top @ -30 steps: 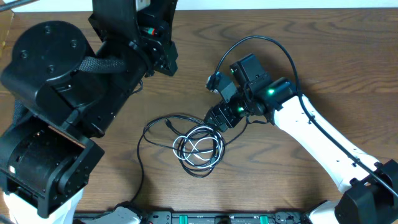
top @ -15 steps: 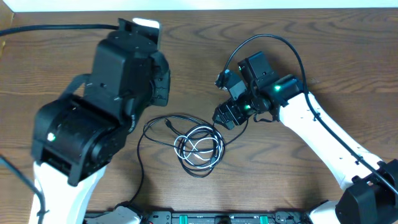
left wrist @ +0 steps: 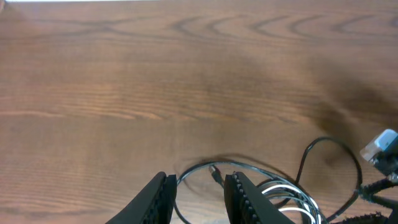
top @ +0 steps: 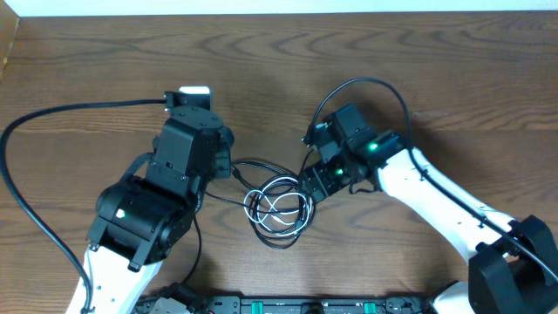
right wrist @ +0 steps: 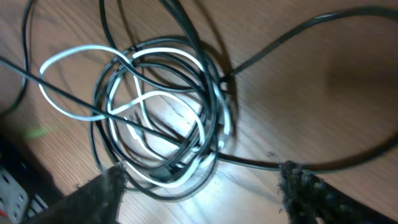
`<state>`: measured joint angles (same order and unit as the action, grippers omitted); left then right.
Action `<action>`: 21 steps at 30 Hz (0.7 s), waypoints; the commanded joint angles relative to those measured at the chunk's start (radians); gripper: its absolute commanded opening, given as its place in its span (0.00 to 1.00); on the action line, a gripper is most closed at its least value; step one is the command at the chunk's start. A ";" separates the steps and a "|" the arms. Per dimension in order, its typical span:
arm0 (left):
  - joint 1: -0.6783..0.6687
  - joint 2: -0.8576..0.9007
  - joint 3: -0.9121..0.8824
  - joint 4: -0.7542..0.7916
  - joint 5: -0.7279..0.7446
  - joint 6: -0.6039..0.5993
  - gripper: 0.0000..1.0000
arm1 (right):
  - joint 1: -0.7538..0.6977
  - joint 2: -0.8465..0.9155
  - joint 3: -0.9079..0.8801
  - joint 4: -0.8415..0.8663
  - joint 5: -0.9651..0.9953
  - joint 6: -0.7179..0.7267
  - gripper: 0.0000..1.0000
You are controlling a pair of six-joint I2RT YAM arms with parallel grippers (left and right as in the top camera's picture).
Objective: Untangle cables
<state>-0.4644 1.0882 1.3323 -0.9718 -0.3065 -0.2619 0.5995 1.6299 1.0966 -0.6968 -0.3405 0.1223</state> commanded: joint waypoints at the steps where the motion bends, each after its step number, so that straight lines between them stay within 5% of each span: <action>1: 0.011 0.007 -0.016 0.010 0.046 -0.010 0.31 | 0.045 0.007 -0.047 0.051 0.021 0.101 0.70; 4: 0.011 0.006 -0.016 0.010 0.053 -0.010 0.31 | 0.070 0.008 -0.113 0.124 0.025 0.136 0.58; 11: 0.011 -0.002 -0.016 0.029 0.099 -0.010 0.31 | 0.072 0.009 -0.235 0.231 0.024 0.178 0.59; 21: 0.011 -0.039 -0.016 0.036 0.106 -0.010 0.34 | 0.102 0.009 -0.251 0.240 0.024 0.188 0.38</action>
<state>-0.4587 1.0565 1.3148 -0.9371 -0.2111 -0.2657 0.6880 1.6299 0.8513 -0.4519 -0.3195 0.3065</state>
